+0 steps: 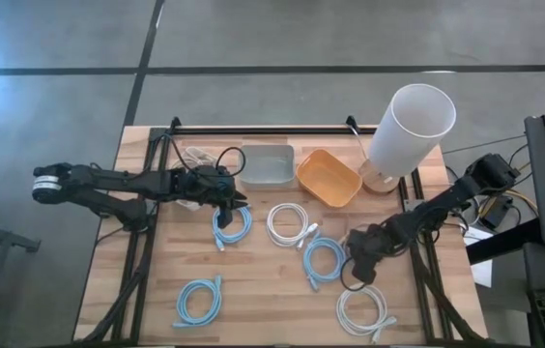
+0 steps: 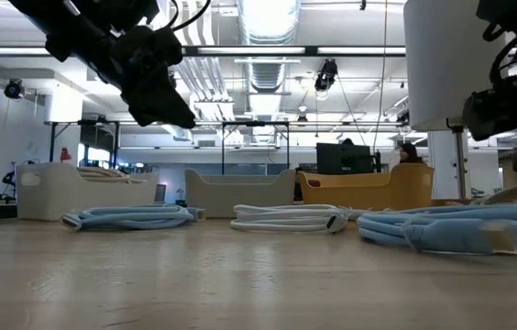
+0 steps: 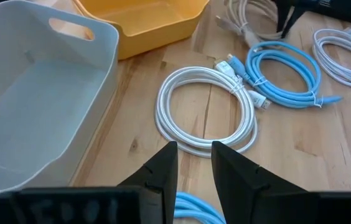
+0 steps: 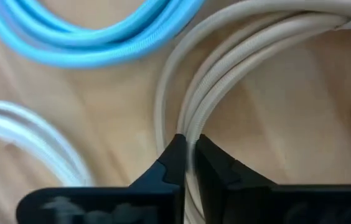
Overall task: Sort HDMI cables
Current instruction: Put the brown HDMI cable into the white bin
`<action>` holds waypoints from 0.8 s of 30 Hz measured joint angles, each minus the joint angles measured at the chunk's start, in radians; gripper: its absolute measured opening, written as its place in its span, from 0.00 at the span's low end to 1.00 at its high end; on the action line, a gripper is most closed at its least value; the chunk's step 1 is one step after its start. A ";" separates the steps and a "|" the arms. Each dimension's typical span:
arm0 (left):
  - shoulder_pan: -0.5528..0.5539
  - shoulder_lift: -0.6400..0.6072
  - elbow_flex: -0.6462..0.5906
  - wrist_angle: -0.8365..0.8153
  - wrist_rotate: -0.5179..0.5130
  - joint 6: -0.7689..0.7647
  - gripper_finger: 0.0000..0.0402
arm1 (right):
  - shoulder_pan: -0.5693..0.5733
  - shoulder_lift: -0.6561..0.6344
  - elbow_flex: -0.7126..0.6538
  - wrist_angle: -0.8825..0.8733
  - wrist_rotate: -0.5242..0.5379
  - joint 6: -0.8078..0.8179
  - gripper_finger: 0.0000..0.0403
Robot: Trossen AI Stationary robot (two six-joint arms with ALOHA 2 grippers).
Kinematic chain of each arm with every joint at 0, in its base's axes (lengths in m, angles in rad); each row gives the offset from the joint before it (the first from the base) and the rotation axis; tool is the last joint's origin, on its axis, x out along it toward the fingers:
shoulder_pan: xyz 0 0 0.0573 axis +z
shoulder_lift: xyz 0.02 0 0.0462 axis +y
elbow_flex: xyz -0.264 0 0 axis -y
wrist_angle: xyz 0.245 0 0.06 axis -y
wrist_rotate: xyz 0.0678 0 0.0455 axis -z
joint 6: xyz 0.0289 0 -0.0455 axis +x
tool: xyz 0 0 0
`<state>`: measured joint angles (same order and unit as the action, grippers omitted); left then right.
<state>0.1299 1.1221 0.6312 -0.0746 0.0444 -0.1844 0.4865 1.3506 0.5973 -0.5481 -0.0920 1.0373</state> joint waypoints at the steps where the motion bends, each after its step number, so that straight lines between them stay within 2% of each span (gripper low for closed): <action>1: 0.000 0.000 0.000 0.000 0.000 0.000 0.25 | 0.000 -0.001 0.011 -0.001 -0.010 0.000 0.04; 6: 0.000 0.000 0.000 0.019 0.000 -0.001 0.25 | 0.000 -0.018 0.091 -0.013 -0.005 -0.052 0.04; 9: 0.000 0.000 0.000 0.052 0.000 -0.002 0.25 | 0.000 -0.020 0.155 -0.067 0.037 -0.086 0.04; 14: -0.001 0.000 0.000 0.125 0.000 -0.002 0.25 | 0.000 -0.021 0.240 -0.131 0.172 -0.167 0.03; 20: -0.001 0.000 0.000 0.172 0.005 -0.003 0.25 | 0.000 -0.022 0.299 -0.163 0.283 -0.237 0.03; 24: -0.003 0.000 0.000 0.181 0.026 -0.021 0.25 | 0.000 -0.022 0.313 -0.137 0.465 -0.311 0.03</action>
<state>0.1267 1.1217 0.6312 0.1060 0.0709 -0.2052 0.4862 1.3285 0.9108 -0.6855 0.3731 0.7266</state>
